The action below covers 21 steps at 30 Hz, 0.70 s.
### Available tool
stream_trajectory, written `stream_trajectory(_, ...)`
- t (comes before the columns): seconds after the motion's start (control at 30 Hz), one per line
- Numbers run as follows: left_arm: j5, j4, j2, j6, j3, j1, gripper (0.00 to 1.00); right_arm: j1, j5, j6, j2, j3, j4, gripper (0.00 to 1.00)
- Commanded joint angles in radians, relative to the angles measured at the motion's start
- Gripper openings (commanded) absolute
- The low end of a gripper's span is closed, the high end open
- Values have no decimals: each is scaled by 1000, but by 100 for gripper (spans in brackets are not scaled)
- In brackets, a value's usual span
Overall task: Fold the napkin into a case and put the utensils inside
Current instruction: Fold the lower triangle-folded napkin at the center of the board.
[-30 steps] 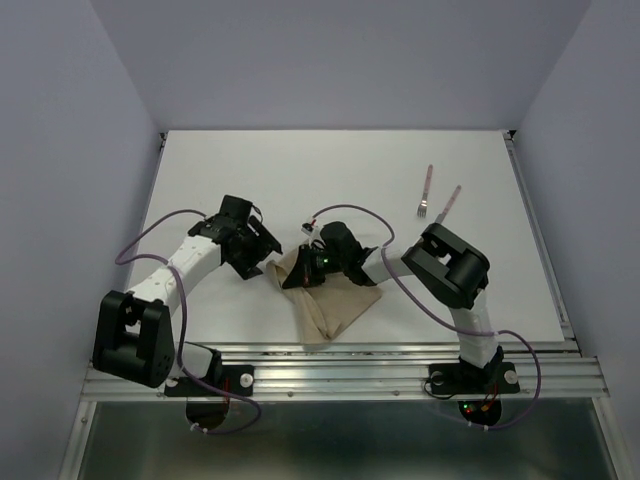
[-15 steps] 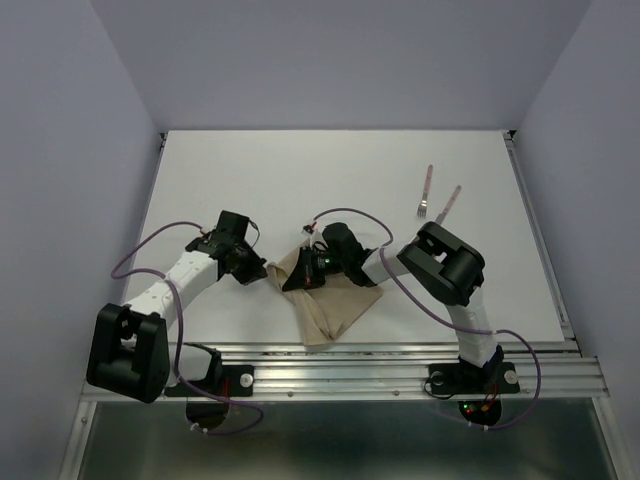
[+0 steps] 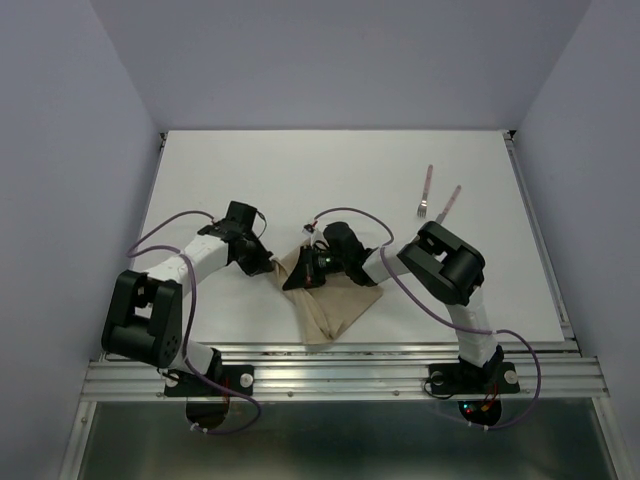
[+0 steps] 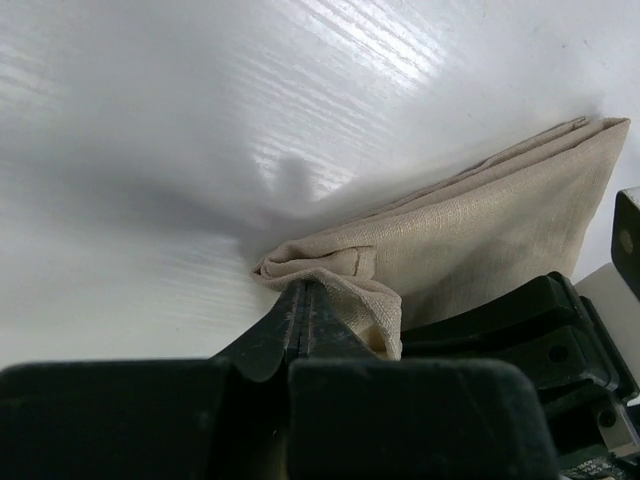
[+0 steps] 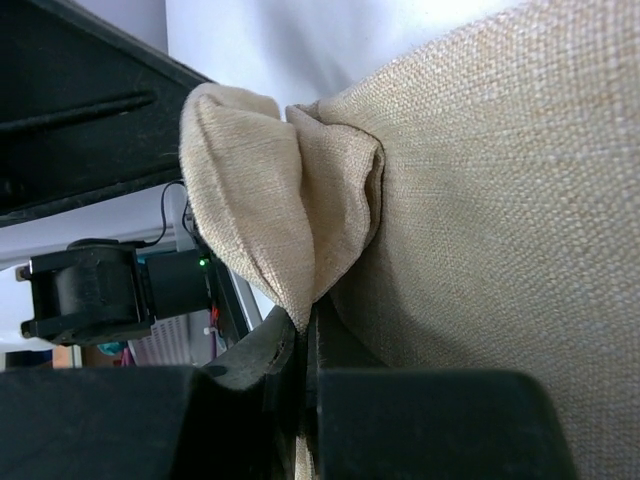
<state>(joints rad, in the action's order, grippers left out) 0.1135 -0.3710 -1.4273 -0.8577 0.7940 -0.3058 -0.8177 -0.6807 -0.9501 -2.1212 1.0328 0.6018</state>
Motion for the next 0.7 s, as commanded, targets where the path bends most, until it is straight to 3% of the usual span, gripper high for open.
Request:
stream_trajectory(0.0,17,27,-36,36,47,0,0,6,-19,-6,-13,-4,53,1)
stream_trajectory(0.13,26,46,-67,36,51,0,0,6,-23,-7,-14,-4,53,1)
stream_trajectory(0.23,29,58,-106,34,53,-1,0,6,-17,-7,-10,-7,50,8)
stream_trajectory(0.47,26,60,-185,28,68,-1,0,6,61,40,65,-20,-54,40)
stream_trajectory(0.57,15,57,-199,28,67,-1,0,6,119,83,122,-33,-132,60)
stream_trajectory(0.67,12,55,-211,28,65,-1,0,6,168,123,155,-28,-229,62)
